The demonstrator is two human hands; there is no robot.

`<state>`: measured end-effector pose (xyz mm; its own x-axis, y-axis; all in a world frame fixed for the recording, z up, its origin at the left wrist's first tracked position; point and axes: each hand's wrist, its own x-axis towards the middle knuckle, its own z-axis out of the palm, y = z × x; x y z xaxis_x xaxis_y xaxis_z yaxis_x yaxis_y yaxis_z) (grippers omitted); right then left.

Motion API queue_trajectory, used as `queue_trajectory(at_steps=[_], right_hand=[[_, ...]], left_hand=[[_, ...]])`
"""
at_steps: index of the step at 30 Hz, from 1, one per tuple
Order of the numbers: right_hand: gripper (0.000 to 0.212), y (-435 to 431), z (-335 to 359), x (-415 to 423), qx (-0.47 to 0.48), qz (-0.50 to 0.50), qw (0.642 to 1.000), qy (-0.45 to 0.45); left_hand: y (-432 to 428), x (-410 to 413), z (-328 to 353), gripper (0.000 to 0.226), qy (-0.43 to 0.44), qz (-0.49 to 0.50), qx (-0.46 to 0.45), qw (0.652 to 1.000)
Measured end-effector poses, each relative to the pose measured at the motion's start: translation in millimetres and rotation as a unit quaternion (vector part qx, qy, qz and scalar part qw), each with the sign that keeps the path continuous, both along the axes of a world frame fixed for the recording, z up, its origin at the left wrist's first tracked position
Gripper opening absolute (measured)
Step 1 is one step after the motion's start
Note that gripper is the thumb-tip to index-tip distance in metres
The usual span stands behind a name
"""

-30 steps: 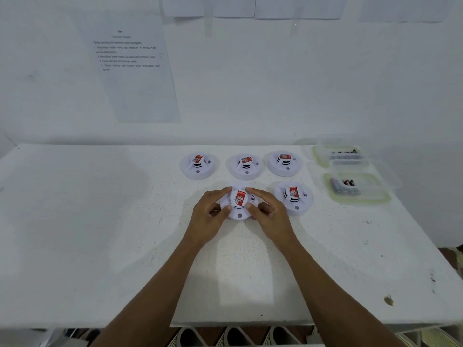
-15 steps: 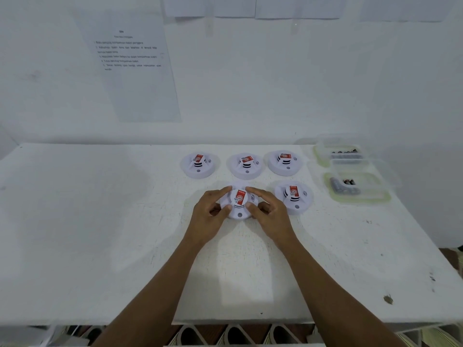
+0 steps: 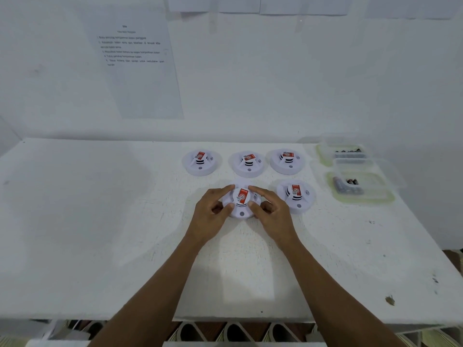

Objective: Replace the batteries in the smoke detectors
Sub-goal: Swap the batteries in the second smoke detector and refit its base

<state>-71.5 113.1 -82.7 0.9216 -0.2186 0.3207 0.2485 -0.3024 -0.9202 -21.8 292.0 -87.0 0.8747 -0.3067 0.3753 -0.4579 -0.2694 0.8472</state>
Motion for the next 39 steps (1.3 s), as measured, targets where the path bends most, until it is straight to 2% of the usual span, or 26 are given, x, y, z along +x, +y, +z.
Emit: queue_trajectory(at_steps=[8, 19, 29, 39], right_hand=[[0.055, 1.8, 1.1, -2.5, 0.000, -0.006, 1.000, 0.002], [0.039, 1.9, 0.5, -2.7, -0.004, -0.005, 1.000, 0.002], [0.045, 2.0, -0.3, -2.5, -0.013, -0.011, 1.000, -0.004], [0.038, 1.4, -2.0, -2.0, -0.009, -0.006, 1.000, -0.003]], left_hand=[[-1.1, -2.1, -0.7, 0.043, 0.000, 0.015, 0.016, 1.000], [-1.7, -2.2, 0.2, 0.042, -0.014, 0.016, 0.021, 1.000], [-2.1, -3.0, 0.5, 0.041, -0.011, 0.015, 0.019, 1.000], [-2.8, -3.3, 1.2, 0.041, 0.002, 0.027, 0.026, 0.999]])
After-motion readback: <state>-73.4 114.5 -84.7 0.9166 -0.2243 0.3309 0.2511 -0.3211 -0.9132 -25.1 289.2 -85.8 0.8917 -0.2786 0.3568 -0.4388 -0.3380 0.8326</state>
